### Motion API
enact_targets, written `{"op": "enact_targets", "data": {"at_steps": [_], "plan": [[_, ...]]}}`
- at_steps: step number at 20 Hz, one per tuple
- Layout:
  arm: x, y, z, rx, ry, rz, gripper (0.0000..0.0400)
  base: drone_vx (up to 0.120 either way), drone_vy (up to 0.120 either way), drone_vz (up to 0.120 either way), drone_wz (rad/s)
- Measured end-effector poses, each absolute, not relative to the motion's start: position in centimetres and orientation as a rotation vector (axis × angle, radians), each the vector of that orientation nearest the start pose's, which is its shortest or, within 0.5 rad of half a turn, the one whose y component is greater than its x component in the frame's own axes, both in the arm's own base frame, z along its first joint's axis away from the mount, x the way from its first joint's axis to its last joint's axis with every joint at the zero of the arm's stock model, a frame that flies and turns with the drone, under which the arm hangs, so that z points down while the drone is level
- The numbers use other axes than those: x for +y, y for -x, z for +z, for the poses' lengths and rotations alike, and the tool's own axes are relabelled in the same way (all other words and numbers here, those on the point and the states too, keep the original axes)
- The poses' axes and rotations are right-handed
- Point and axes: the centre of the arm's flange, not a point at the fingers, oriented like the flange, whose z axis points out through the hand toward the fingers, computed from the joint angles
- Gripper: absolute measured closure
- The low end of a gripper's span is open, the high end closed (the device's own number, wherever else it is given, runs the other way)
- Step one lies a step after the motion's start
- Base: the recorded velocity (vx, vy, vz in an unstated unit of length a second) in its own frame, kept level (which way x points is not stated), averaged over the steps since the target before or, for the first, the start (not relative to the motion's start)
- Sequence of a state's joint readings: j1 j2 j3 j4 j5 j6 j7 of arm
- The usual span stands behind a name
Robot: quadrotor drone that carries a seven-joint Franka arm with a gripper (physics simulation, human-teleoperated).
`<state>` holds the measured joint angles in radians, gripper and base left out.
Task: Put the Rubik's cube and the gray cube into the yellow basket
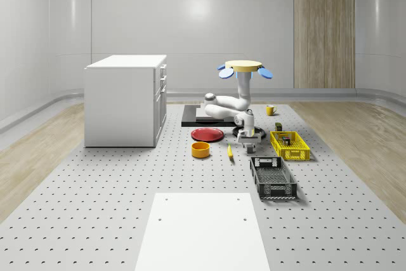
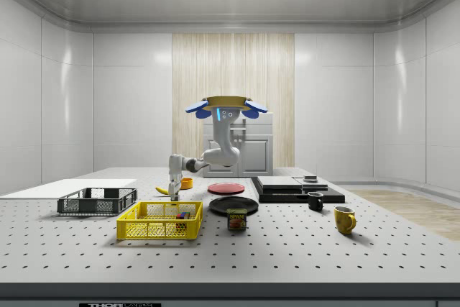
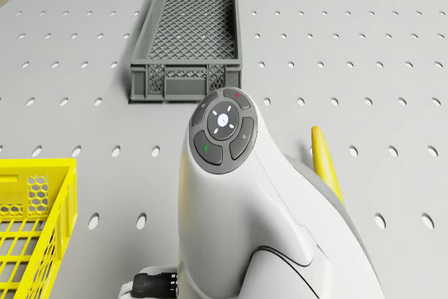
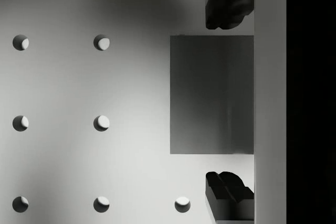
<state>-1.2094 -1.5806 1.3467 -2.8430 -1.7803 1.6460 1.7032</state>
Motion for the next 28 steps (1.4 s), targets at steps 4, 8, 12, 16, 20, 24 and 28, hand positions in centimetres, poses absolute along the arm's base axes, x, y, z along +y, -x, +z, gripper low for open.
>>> {"op": "enact_targets", "data": {"at_steps": [4, 8, 12, 16, 20, 24, 28], "plan": [[-0.4, -31.3, 50.6, -0.002, -0.001, 0.786, 0.0, 0.0, 0.0, 0.0, 0.0], [-0.6, -31.6, 50.7, -0.002, -0.001, 0.786, 0.0, 0.0, 0.0, 0.0, 0.0], [-0.7, -32.1, 50.8, -0.002, -0.001, 0.786, 0.0, 0.0, 0.0, 0.0, 0.0], [-0.8, -32.3, 50.8, -0.002, -0.001, 0.786, 0.0, 0.0, 0.0, 0.0, 0.0], [-0.8, -32.4, 50.9, -0.002, -0.001, 0.786, 0.0, 0.0, 0.0, 0.0, 0.0], [-0.8, -32.3, 50.9, -0.002, -0.001, 0.786, 0.0, 0.0, 0.0, 0.0, 0.0], [-0.8, -32.0, 50.9, -0.002, -0.001, 0.786, 0.0, 0.0, 0.0, 0.0, 0.0]]}}
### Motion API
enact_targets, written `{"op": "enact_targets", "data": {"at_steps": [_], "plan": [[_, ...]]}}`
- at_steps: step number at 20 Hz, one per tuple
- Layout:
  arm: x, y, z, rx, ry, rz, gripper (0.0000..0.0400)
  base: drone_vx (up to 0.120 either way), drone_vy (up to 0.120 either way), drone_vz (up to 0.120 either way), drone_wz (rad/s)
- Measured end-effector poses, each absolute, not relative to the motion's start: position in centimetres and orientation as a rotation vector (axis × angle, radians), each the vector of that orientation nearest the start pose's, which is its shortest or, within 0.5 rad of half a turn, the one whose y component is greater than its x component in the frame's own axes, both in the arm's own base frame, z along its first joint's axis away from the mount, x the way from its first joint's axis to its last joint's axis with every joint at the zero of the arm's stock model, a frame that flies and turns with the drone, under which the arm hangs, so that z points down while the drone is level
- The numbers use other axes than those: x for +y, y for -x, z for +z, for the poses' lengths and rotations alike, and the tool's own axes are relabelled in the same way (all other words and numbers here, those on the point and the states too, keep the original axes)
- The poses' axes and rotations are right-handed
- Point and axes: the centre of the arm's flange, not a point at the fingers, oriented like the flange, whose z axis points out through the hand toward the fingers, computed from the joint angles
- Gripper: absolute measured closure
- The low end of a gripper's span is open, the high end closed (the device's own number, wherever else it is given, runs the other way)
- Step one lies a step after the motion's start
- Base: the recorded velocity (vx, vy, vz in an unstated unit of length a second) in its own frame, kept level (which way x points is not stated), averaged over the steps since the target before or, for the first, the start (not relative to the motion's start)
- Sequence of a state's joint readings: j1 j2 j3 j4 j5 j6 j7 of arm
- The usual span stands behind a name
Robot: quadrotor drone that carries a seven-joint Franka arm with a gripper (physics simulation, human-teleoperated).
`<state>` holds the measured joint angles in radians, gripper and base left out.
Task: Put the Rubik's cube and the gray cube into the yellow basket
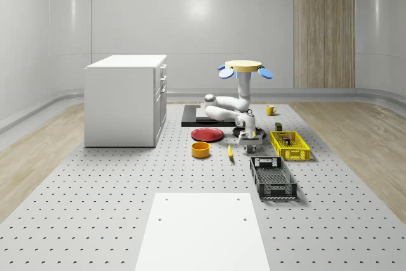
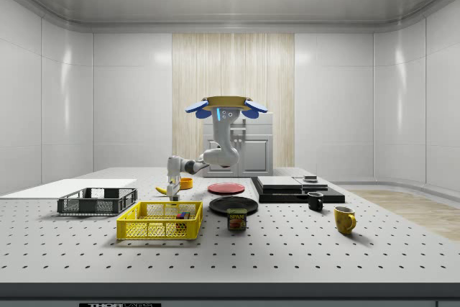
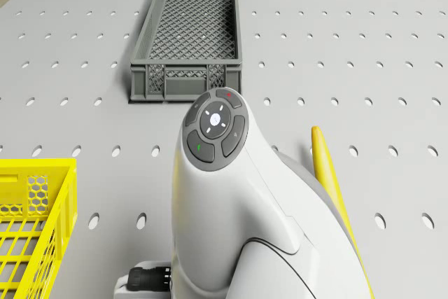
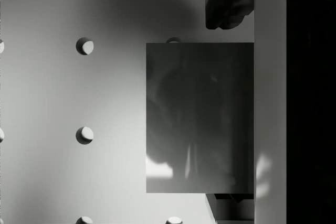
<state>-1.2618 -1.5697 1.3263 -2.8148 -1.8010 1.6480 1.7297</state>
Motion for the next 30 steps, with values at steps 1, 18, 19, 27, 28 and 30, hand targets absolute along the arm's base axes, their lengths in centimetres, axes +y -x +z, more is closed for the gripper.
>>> {"op": "enact_targets", "data": {"at_steps": [1, 18, 19, 27, 28, 30], "plan": [[-0.79, -32.0, 50.87, -0.002, -0.001, 0.786, 0.0, 0.0, 0.0, 0.0, 0.0], [-0.6, -31.88, 50.87, -0.002, -0.001, 0.786, 0.0131, 0.0, 0.0, 0.0, 0.0], [-0.6, -31.88, 50.87, -0.002, -0.001, 0.785, 0.0135, 0.0, 0.0, 0.0, 0.0], [-0.6, -31.88, 50.87, -0.002, -0.001, 0.786, 0.0147, 0.0, 0.0, 0.0, 0.0], [-0.6, -31.88, 50.86, -0.002, -0.001, 0.786, 0.0148, 0.0, 0.0, 0.0, 0.0], [-0.6, -31.88, 50.55, -0.002, -0.001, 0.786, 0.0149, 0.0, 0.0, 0.0, 0.0]]}}
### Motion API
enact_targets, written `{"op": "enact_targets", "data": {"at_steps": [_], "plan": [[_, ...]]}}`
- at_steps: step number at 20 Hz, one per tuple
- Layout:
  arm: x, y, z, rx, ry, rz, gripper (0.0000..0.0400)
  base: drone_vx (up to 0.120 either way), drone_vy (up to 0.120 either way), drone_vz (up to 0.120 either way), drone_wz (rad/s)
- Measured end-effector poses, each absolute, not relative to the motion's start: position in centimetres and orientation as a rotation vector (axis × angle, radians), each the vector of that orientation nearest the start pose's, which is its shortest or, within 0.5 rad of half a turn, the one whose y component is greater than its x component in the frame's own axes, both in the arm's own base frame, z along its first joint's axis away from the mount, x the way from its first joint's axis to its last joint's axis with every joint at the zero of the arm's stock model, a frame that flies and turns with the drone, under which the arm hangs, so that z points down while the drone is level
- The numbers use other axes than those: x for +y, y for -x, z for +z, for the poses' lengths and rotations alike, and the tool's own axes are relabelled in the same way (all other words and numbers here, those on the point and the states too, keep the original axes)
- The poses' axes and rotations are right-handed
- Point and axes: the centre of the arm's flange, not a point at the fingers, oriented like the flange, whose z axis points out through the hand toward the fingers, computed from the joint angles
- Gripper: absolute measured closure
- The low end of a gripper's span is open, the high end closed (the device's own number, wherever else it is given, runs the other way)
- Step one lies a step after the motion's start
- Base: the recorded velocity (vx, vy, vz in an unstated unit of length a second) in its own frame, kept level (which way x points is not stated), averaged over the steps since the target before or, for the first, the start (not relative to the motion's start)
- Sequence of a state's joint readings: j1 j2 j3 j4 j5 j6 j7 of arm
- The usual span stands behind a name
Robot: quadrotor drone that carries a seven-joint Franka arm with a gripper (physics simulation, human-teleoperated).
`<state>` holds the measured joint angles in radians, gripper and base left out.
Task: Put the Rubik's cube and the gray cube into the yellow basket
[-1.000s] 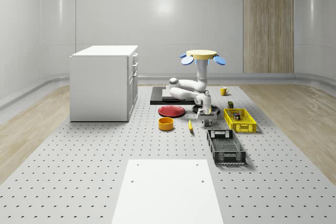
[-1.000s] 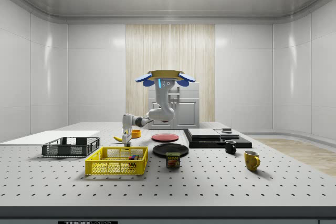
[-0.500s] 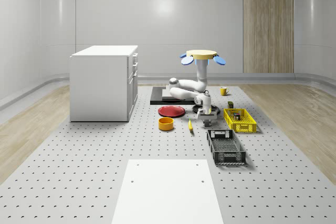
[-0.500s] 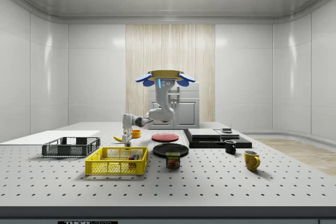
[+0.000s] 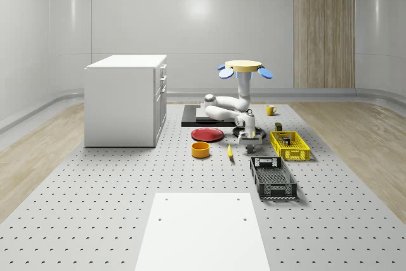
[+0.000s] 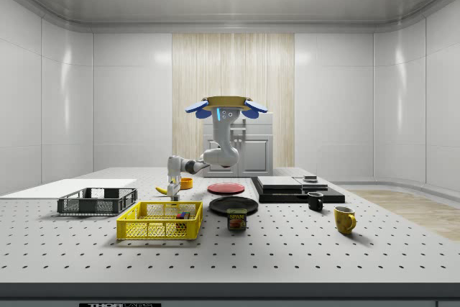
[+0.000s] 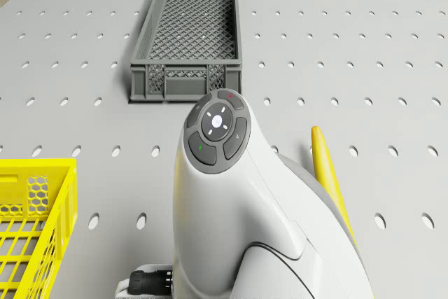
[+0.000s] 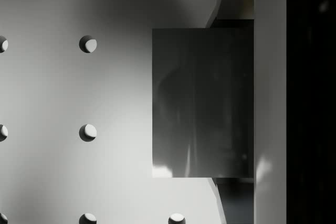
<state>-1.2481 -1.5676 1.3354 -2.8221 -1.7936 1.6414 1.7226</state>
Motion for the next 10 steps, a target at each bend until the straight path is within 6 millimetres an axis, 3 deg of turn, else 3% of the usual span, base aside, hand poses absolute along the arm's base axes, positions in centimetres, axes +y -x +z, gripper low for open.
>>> {"op": "enact_targets", "data": {"at_steps": [2, 10], "plan": [[-0.6, -31.9, 50.0, -0.002, -0.001, 0.786, 0.0149, 0.0, 0.0, 0.0, 0.0], [-0.6, -31.9, 47.0, -0.002, -0.001, 0.785, 0.0149, 0.0, 0.0, 0.12, 0.0]]}}
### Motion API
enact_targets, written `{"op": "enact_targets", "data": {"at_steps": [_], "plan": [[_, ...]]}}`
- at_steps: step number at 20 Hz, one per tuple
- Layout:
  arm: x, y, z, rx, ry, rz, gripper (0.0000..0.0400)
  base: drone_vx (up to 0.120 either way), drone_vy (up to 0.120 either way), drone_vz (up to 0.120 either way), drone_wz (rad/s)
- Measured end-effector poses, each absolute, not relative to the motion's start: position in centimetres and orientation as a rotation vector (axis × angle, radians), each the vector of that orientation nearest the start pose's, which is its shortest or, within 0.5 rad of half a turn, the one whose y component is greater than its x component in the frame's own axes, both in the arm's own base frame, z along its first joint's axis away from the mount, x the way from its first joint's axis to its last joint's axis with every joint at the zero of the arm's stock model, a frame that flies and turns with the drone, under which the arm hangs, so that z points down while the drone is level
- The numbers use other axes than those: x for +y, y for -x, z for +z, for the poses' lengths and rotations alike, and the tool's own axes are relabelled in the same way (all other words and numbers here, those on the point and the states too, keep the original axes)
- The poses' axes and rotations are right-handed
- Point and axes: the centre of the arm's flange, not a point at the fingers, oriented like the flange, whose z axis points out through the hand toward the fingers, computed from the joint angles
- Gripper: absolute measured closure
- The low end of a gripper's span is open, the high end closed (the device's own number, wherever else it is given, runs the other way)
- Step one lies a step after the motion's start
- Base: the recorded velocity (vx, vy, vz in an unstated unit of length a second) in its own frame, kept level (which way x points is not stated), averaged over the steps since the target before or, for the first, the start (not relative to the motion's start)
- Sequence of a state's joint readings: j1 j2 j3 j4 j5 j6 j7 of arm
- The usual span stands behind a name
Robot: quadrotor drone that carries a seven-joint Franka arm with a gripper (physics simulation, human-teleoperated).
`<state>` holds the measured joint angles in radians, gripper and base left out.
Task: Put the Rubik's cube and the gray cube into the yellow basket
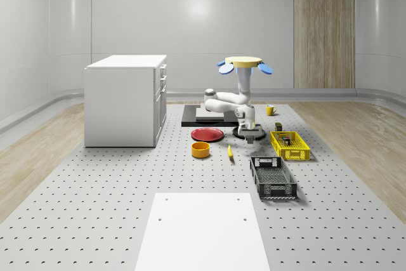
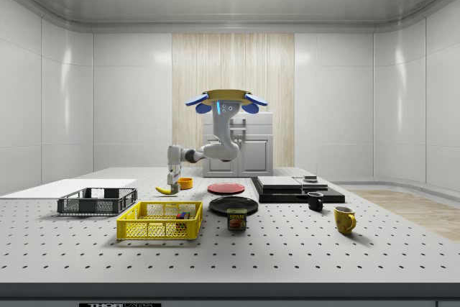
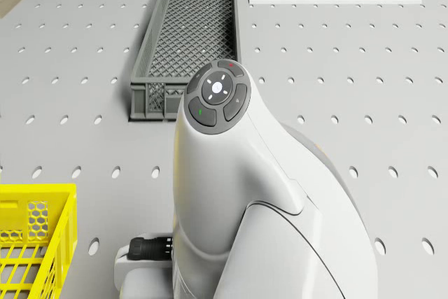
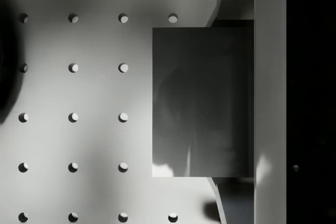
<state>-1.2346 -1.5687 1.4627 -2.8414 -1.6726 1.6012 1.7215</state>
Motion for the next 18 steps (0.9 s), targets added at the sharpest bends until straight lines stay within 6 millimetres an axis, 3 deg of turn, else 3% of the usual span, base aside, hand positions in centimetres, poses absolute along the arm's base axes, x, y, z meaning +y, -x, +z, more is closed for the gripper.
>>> {"op": "enact_targets", "data": {"at_steps": [5, 9, 16, 18], "plan": [[-0.6, -31.9, 46.1, -0.002, -0.001, 0.785, 0.0149, 0.008, 0.0, 0.12, 0.0], [-0.6, -31.9, 45.8, -0.002, -0.001, 0.785, 0.0149, 0.12, 0.0, 0.11, 0.0], [-0.6, -31.9, 45.7, -0.002, -0.001, 0.785, 0.0149, 0.12, 0.103, 0.0, 0.0], [-0.6, -31.9, 45.7, -0.002, -0.001, 0.785, 0.0149, 0.12, 0.0, 0.08, 0.0]]}}
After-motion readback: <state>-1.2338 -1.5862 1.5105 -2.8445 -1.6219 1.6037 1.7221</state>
